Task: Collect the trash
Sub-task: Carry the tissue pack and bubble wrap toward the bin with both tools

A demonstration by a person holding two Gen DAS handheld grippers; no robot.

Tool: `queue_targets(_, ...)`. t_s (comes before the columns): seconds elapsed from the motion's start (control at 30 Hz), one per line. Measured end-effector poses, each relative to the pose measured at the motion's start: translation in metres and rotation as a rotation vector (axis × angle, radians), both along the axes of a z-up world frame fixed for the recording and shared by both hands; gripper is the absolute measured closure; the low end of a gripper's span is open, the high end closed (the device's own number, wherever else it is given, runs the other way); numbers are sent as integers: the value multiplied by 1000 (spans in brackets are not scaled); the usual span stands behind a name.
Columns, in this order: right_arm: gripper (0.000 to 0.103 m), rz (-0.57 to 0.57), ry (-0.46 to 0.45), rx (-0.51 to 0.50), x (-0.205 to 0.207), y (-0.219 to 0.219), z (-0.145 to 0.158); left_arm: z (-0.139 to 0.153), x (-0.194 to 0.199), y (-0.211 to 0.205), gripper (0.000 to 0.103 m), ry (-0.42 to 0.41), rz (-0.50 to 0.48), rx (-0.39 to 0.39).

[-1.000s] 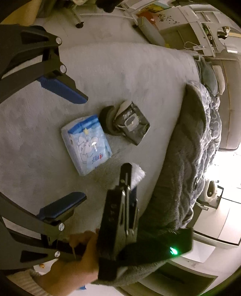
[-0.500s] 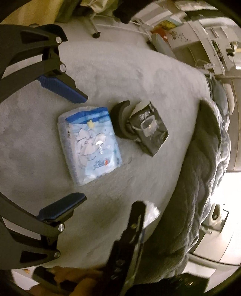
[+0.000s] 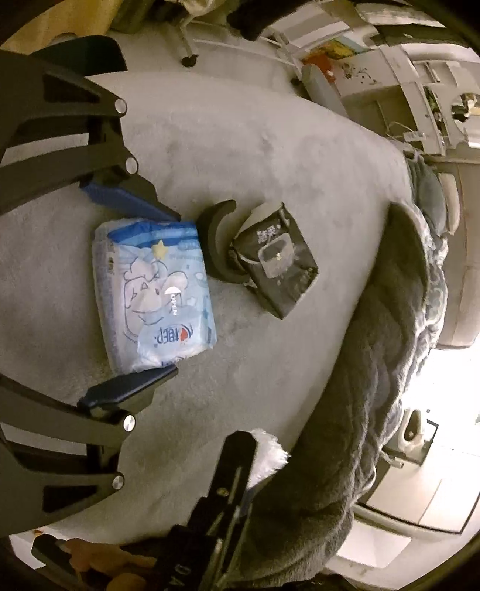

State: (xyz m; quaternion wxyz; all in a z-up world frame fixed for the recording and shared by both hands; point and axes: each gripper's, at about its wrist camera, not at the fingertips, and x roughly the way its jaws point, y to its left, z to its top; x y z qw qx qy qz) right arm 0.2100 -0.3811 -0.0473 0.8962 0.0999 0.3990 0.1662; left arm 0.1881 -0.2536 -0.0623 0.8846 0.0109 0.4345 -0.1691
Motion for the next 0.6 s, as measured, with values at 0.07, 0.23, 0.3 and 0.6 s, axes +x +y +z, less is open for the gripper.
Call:
queue_targets(0.07, 66, -10, 1, 5, -5, -1, 0, 5, -7, 3, 27, -20, -25, -13)
queue_targets(0.23, 66, -47, 5, 10, -21, 6, 1, 17, -26, 8, 27, -45, -92, -34)
queue_targets(0.3, 66, -57, 5, 1, -27, 9, 2, 18, -30, 8, 27, -57, -120, -16)
queue_targets(0.6, 66, -145, 1, -33, -69, 30, 7, 28, -48, 31, 27, -76, -135, -53)
